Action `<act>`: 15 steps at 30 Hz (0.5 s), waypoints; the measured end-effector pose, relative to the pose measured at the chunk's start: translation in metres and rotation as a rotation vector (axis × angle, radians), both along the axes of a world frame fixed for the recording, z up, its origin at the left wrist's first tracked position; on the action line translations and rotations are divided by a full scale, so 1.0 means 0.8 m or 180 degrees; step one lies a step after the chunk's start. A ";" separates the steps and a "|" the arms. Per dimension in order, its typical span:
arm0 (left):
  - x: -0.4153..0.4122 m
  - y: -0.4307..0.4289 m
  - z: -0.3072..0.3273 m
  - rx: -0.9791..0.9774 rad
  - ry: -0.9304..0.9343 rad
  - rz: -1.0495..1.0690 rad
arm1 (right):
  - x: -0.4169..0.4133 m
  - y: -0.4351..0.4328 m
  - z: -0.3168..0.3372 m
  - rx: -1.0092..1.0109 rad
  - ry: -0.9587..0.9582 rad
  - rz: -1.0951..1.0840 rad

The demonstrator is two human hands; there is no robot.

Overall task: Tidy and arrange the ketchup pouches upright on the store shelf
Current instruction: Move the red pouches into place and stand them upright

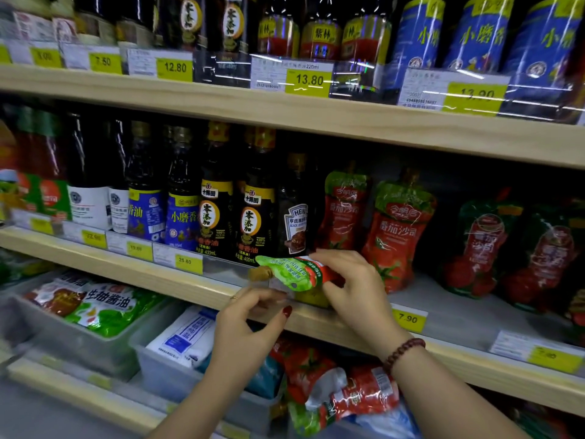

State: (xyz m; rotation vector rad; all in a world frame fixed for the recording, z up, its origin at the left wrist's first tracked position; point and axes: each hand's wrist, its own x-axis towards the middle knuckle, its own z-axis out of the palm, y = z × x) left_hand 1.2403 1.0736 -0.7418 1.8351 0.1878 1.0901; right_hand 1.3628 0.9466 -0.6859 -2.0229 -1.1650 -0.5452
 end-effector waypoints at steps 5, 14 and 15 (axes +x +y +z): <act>0.002 -0.001 0.018 -0.0154 0.0021 -0.0102 | 0.006 -0.014 0.016 0.0515 0.0211 0.0412; 0.054 -0.003 0.088 0.0269 0.0499 -0.0816 | 0.018 -0.028 0.046 0.1176 0.1925 0.1131; 0.061 -0.002 0.091 0.0189 0.0589 -0.0869 | 0.022 -0.029 0.046 0.1180 0.2006 0.1143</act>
